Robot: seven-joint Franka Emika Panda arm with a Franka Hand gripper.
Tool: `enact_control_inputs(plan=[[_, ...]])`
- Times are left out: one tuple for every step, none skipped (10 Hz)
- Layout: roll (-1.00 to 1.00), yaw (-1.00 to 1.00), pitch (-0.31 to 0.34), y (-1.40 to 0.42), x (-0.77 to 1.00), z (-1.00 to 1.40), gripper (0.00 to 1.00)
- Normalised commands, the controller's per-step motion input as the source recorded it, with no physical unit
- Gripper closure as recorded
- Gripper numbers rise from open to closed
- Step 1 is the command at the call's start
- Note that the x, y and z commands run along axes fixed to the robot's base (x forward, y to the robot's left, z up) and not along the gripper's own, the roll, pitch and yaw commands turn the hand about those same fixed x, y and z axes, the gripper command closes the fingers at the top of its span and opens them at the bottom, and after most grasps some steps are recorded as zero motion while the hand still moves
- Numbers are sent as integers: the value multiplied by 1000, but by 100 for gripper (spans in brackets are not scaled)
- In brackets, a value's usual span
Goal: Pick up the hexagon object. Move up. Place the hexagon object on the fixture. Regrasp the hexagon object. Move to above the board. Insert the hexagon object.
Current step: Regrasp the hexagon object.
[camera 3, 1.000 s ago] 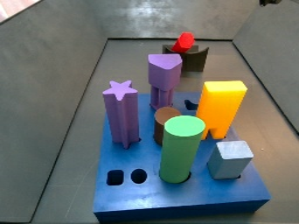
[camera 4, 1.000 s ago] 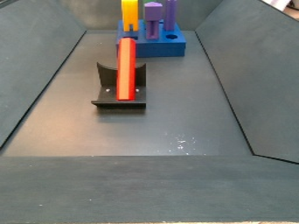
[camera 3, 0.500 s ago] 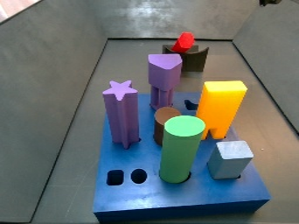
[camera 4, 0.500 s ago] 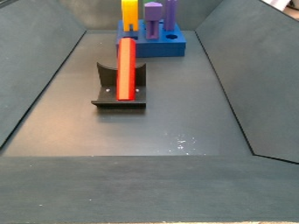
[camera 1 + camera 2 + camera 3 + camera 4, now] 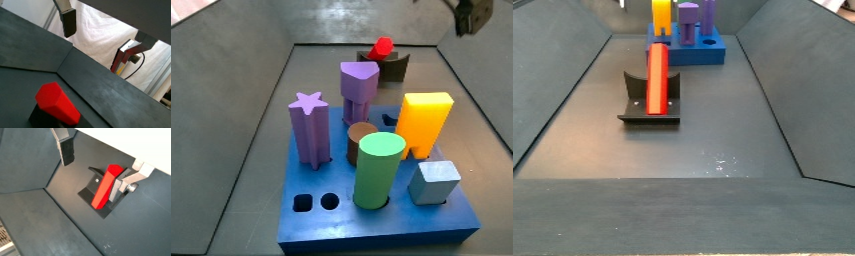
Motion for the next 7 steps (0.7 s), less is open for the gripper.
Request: enact_control_inputs(plan=[[74, 98, -62, 25, 104, -1000, 0], [72, 78, -72, 20, 106, -1000, 0], [72, 48, -72, 17, 113, -1000, 0], [67, 32, -69, 13, 120, -1000, 0], [68, 19, -61, 11, 122, -1000, 0], [71, 2, -43, 2, 129, -1000, 0], [72, 0, -33, 1, 119, -934, 0]])
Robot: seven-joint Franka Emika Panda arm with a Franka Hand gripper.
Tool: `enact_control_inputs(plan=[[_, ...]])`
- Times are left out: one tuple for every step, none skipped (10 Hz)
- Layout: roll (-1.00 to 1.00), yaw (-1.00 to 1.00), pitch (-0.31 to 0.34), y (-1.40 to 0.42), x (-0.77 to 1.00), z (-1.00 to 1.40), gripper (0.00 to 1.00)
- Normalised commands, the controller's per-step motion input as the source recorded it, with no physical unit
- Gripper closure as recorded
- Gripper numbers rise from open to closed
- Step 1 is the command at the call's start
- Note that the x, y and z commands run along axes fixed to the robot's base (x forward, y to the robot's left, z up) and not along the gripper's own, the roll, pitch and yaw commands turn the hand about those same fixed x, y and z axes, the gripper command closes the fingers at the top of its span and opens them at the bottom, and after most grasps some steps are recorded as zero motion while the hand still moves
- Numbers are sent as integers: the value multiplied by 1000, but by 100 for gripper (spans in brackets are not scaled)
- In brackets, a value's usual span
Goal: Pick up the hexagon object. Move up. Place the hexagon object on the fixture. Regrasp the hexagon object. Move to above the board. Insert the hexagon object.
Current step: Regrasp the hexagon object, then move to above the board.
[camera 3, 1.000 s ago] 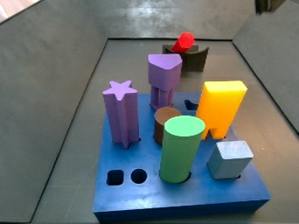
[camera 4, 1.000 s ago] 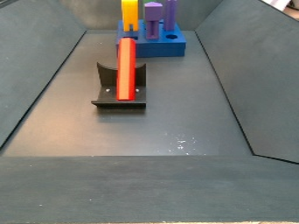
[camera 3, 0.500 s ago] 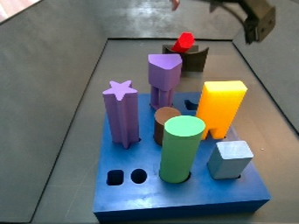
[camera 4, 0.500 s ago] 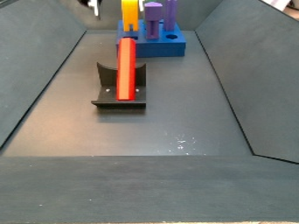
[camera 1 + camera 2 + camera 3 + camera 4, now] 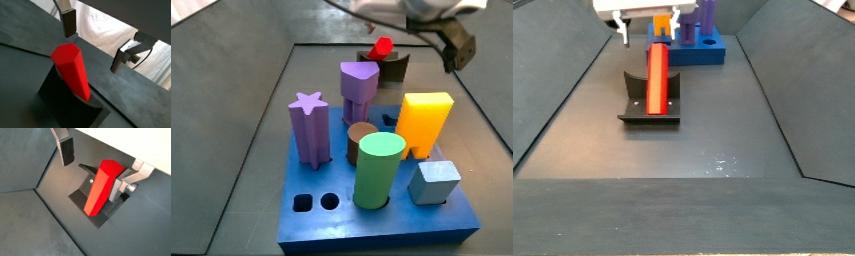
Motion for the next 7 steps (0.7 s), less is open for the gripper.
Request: enact_control_inputs(plan=[[71, -3, -15, -5, 103, -765, 0], [71, 0, -7, -3, 93, -646, 0], [73, 8, 3, -8, 84, -490, 0], [70, 15, 7, -8, 86, -411, 0], [70, 27, 16, -7, 87, -266, 0], [0, 0, 0, 0, 0, 0, 100], [161, 78, -10, 125, -1, 1000, 100]])
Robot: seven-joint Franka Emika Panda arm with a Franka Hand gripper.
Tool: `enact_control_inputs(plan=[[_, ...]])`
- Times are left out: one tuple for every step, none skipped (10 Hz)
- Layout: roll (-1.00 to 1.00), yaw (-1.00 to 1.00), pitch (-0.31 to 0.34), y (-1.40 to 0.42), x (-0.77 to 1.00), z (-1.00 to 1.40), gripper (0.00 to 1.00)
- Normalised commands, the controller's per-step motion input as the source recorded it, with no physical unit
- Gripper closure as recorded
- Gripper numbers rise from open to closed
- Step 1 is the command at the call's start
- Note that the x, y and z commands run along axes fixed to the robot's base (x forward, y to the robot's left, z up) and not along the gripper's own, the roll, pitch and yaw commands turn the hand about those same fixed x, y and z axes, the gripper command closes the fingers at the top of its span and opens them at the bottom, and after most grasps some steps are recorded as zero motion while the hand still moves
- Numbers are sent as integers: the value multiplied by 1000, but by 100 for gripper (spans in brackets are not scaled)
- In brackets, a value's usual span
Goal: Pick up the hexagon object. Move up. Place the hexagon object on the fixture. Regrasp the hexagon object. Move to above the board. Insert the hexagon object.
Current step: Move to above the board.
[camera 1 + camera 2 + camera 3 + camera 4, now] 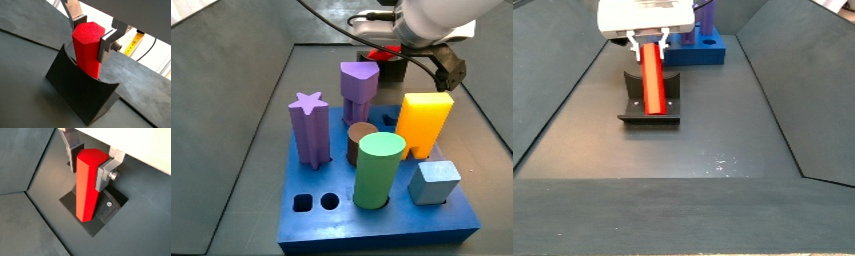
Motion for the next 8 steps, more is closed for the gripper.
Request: enact_control_inputs(plan=[[146, 73, -17, 121, 0, 1000, 100], [117, 60, -26, 113, 0, 1000, 100], [63, 32, -32, 101, -5, 1000, 100], [30, 13, -32, 96, -9, 1000, 100], [-7, -7, -32, 88, -15, 1000, 100], [-19, -14, -24, 85, -19, 1000, 100], [-36, -27, -2, 71, -25, 1000, 100], [-40, -31, 10, 66, -29, 1000, 100]])
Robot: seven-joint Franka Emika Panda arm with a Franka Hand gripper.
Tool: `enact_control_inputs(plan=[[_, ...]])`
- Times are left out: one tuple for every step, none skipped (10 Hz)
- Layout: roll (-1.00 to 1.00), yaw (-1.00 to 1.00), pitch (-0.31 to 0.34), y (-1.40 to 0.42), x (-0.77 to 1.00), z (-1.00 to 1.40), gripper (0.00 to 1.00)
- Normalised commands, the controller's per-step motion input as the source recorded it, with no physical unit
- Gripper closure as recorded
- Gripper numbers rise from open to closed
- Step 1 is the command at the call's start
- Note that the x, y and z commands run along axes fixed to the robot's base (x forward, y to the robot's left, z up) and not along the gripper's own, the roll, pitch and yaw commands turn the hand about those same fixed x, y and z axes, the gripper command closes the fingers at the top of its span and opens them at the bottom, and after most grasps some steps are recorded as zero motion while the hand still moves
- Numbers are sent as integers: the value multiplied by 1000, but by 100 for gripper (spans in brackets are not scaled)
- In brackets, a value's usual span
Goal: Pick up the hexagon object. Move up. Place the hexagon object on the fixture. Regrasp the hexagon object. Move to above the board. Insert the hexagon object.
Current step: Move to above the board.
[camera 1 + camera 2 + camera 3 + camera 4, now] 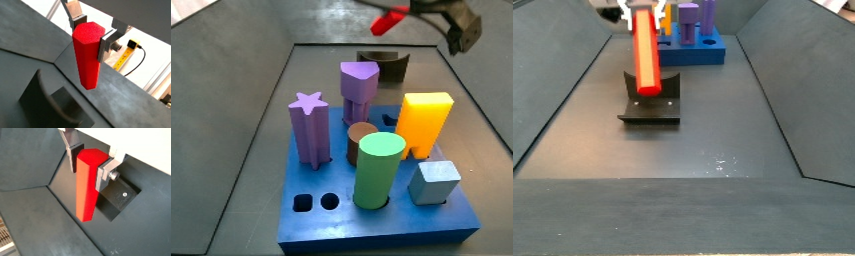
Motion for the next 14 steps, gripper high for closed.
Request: enact_control_inputs(plan=[[-45, -30, 30, 55, -31, 1000, 100], [-42, -23, 41, 50, -37, 1000, 100], [-49, -12, 50, 42, -41, 1000, 100], [-55, -5, 57, 36, -43, 1000, 100], [-58, 7, 66, 28, -47, 1000, 100], [-53, 16, 68, 22, -47, 928, 100], [-51, 24, 64, 13, -39, 794, 100], [-54, 31, 63, 5, -31, 658, 100], [-50, 39, 65, 0, -21, 476, 100], [-49, 43, 71, -4, -16, 343, 100], [-52, 46, 78, -9, -5, 170, 100], [-1000, -95, -28, -1000, -592, 304, 100], [-1000, -96, -43, -1000, -602, 320, 100], [-1000, -98, -47, -1000, -633, 332, 100]])
